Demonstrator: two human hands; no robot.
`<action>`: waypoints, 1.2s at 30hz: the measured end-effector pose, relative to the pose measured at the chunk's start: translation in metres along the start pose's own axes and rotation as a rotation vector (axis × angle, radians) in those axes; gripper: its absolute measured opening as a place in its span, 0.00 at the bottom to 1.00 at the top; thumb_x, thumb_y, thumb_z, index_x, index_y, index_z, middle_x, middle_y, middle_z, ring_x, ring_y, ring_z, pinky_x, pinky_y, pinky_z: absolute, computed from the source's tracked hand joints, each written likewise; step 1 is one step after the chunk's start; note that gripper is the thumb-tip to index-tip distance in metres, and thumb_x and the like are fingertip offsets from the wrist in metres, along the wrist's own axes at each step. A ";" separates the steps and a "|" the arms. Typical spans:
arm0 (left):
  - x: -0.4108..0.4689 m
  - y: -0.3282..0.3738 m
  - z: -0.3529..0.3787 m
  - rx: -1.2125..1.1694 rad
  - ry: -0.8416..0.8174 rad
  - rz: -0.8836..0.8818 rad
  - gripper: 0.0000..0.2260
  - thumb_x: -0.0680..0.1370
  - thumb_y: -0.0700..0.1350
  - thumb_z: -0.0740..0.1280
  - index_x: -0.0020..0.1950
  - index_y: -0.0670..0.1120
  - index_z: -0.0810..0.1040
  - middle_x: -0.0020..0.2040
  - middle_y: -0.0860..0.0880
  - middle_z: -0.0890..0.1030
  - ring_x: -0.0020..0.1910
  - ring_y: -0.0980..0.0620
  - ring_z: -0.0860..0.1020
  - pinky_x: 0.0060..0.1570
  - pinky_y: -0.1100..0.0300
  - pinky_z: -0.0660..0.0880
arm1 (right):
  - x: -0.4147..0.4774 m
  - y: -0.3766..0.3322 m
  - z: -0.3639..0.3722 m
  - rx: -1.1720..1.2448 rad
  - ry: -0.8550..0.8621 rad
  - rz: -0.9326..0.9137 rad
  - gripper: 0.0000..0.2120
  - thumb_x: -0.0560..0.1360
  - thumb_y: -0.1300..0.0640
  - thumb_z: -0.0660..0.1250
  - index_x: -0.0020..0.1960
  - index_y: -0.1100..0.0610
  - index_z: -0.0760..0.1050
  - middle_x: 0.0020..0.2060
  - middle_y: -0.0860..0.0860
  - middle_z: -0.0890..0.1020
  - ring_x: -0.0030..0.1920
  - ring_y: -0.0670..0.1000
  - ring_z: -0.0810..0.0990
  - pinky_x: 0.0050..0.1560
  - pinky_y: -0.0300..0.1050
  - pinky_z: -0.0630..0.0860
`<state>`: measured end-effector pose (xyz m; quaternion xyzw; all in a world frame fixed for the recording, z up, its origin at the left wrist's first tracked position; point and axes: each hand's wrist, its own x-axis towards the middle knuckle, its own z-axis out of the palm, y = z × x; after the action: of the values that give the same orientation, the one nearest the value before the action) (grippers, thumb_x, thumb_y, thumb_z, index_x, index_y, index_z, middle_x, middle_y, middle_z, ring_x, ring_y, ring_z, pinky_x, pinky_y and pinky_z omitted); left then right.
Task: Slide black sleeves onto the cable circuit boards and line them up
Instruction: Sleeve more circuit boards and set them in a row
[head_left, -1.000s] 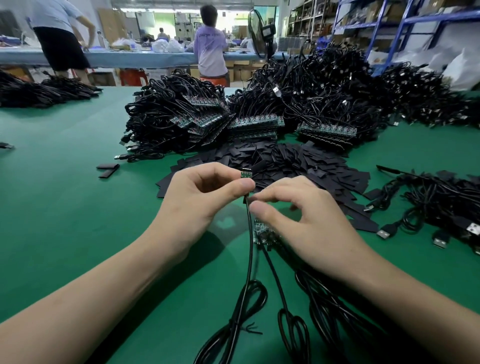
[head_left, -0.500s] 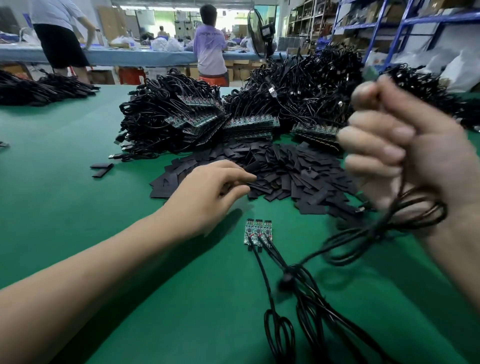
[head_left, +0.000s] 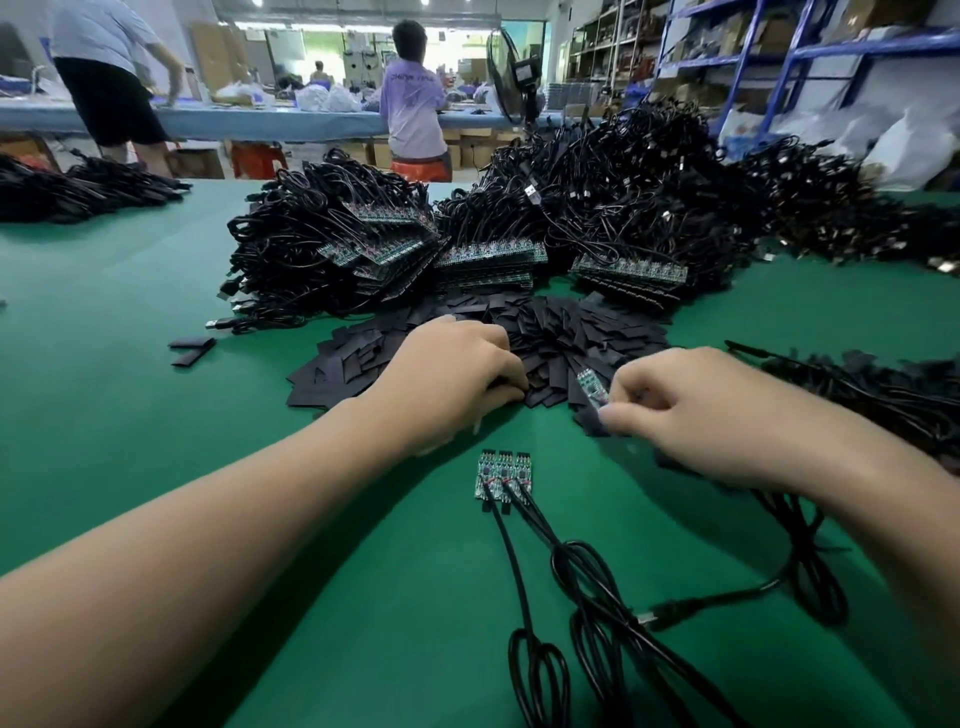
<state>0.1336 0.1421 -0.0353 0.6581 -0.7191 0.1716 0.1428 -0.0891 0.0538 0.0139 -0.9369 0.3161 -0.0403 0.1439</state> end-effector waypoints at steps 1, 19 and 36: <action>0.000 -0.001 0.001 0.028 0.002 0.028 0.11 0.83 0.55 0.64 0.59 0.58 0.84 0.54 0.55 0.81 0.55 0.52 0.79 0.53 0.57 0.71 | 0.002 -0.003 0.005 -0.058 0.007 0.008 0.16 0.80 0.44 0.66 0.37 0.50 0.73 0.31 0.45 0.77 0.33 0.44 0.74 0.31 0.42 0.67; -0.020 -0.006 -0.004 0.072 0.329 -0.005 0.01 0.76 0.44 0.71 0.47 0.48 0.82 0.35 0.52 0.84 0.31 0.44 0.79 0.40 0.56 0.77 | 0.007 -0.024 0.062 0.413 0.172 0.020 0.16 0.84 0.46 0.57 0.42 0.54 0.67 0.33 0.47 0.73 0.35 0.49 0.70 0.37 0.49 0.66; -0.040 -0.010 -0.032 0.146 0.359 0.082 0.05 0.78 0.43 0.73 0.45 0.51 0.88 0.40 0.53 0.87 0.35 0.47 0.85 0.29 0.55 0.77 | 0.005 -0.024 0.063 0.526 0.251 -0.093 0.18 0.83 0.46 0.62 0.40 0.52 0.81 0.24 0.45 0.63 0.24 0.44 0.61 0.27 0.37 0.61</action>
<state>0.1465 0.1916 -0.0232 0.5956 -0.6940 0.3436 0.2134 -0.0607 0.0848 -0.0394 -0.8685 0.2668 -0.2432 0.3396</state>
